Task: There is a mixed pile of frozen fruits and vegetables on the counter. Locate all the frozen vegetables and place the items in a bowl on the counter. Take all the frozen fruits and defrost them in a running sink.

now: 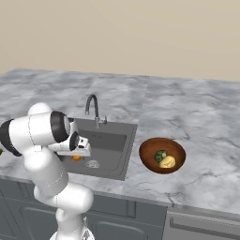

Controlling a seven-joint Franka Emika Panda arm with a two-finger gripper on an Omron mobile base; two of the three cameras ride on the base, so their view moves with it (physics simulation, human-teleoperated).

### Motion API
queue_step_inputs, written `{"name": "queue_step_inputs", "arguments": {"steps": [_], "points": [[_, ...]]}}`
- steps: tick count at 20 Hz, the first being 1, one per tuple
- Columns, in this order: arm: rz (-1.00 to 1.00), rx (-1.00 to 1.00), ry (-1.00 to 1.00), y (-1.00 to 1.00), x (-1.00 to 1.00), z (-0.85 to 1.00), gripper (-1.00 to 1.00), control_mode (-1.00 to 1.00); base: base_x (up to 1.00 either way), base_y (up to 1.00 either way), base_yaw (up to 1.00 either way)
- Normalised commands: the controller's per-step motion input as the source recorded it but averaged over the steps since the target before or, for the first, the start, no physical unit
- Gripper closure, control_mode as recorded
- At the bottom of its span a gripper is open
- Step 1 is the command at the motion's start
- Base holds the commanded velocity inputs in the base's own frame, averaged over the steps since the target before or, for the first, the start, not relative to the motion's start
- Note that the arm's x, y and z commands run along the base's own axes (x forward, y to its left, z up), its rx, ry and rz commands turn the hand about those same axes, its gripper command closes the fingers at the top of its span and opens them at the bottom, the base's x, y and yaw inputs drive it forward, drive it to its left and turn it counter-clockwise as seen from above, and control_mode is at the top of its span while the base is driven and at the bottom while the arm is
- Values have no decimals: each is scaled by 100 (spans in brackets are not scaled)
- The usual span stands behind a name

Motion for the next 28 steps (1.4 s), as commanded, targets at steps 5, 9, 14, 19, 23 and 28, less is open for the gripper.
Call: {"name": "queue_step_inputs", "arguments": {"steps": [5, 9, 14, 19, 23, 28], "points": [[0, -2, -2, -13, 5, -37, 100, -100, 0, 0, 0], [0, -1, -1, -12, 20, -16, 100, -100, 0, 0, 0], [0, -1, -1, -13, 30, -10, 100, -100, 0, 0, 0], [0, -4, 0, -3, 21, -32, 100, -100, 0, 0, 0], [0, -7, 0, 0, 3, -41, -100, -100, 0, 0, 0], [0, -4, -1, -2, 6, -21, -100, -100, 0, 0, 0]]}}
